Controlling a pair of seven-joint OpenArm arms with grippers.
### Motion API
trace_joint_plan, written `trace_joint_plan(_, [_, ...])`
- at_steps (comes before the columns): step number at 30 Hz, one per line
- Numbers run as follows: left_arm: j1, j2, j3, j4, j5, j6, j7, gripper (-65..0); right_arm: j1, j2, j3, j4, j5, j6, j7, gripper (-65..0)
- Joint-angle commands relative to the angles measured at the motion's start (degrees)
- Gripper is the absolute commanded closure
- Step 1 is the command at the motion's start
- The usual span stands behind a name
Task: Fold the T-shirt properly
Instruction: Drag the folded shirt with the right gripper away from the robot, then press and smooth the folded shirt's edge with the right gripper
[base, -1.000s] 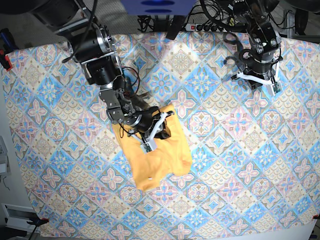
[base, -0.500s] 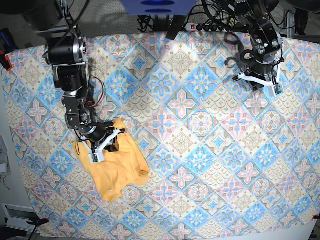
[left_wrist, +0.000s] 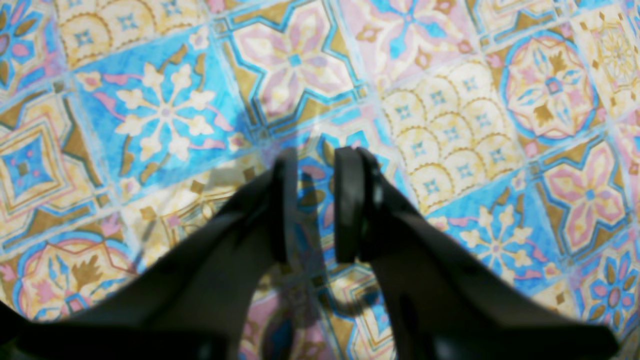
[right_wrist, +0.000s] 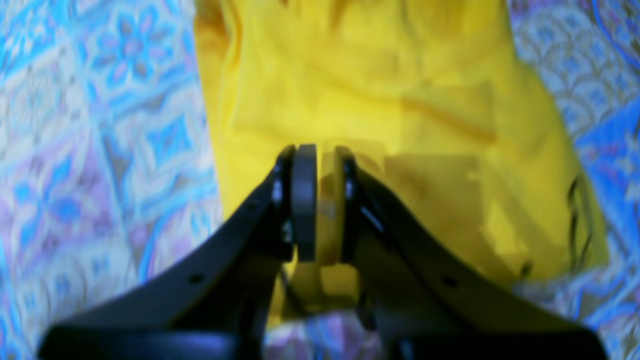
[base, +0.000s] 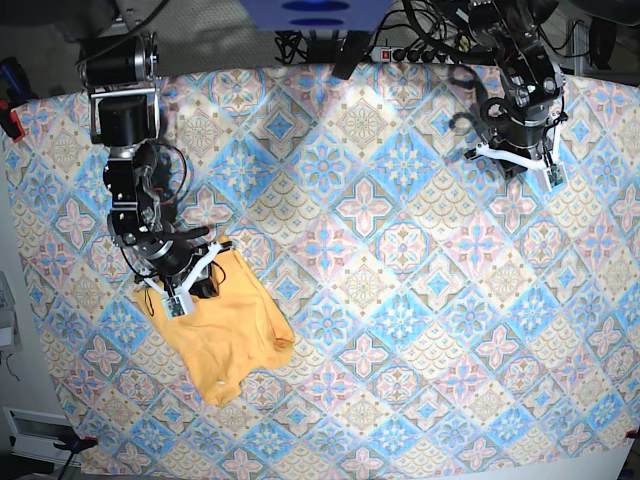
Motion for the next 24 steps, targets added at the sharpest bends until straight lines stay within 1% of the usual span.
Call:
trace_joint_plan(1, [-0.4, -0.2, 0.1, 0.9, -0.4, -0.1, -1.0, -13.1, 0.0, 0.5, 1.5, 3.0, 0.7, 0.1, 1.1, -6.7])
trace_joint_plan(4, [-0.6, -0.1, 0.1, 0.9, -0.4, -0.1, -1.0, -13.1, -3.7, 0.5, 4.5, 5.9, 0.7, 0.1, -0.2, -6.7])
trace_joint_plan(7, [-0.6, 0.1, 0.2, 0.9, -0.4, -0.1, -1.0, -13.1, -6.0, 0.5, 5.7, 6.3, 0.7, 0.1, 0.0, -6.7])
trace_joint_plan(15, [-0.6, 0.0, 0.2, 0.9, -0.4, -0.1, -1.0, -13.1, -11.0, 0.5, 5.8, 6.4, 0.7, 0.1, 0.1, -6.7])
trace_joint_plan(20, [-0.6, -0.1, 0.2, 0.9, -0.4, -0.1, -1.0, -13.1, -11.1, 0.3, 5.1, 5.1, 0.7, 0.1, 0.2, -6.9])
trace_joint_plan(22, [-0.6, 0.0, 0.2, 0.9, -0.4, -0.1, -1.0, -13.1, -11.0, -0.3, 4.6, 4.7, 0.7, 0.1, 0.2, -6.9])
trace_joint_plan(24, [-0.6, -0.1, 0.2, 0.9, -0.4, -0.1, -1.0, -13.1, -10.5, -1.8, 3.2, 3.9, 0.7, 0.1, 0.4, -6.9])
